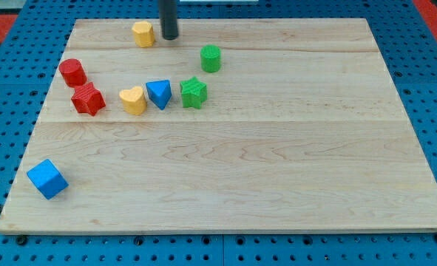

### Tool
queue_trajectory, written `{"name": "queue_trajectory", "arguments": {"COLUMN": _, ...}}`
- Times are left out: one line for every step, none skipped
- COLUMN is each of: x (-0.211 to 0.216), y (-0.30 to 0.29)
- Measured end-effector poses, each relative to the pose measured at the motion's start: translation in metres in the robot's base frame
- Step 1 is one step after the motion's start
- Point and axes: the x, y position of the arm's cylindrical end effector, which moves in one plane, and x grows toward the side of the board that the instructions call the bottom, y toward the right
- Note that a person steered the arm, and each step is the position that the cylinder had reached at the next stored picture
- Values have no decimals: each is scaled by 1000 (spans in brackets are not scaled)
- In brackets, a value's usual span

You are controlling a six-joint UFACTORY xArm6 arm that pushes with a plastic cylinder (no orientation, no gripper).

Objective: Move the yellow hexagon towards the top left of the board

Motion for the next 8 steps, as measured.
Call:
{"name": "queue_trajectory", "arguments": {"x": 13, "y": -50}}
{"name": "queue_trajectory", "arguments": {"x": 14, "y": -60}}
{"name": "queue_trajectory", "arguments": {"x": 14, "y": -60}}
{"name": "queue_trajectory", "arguments": {"x": 14, "y": -60}}
{"name": "queue_trajectory", "arguments": {"x": 14, "y": -60}}
{"name": "queue_trajectory", "arguments": {"x": 13, "y": -60}}
{"name": "queue_trajectory", "arguments": {"x": 8, "y": -60}}
{"name": "queue_trajectory", "arguments": {"x": 6, "y": -68}}
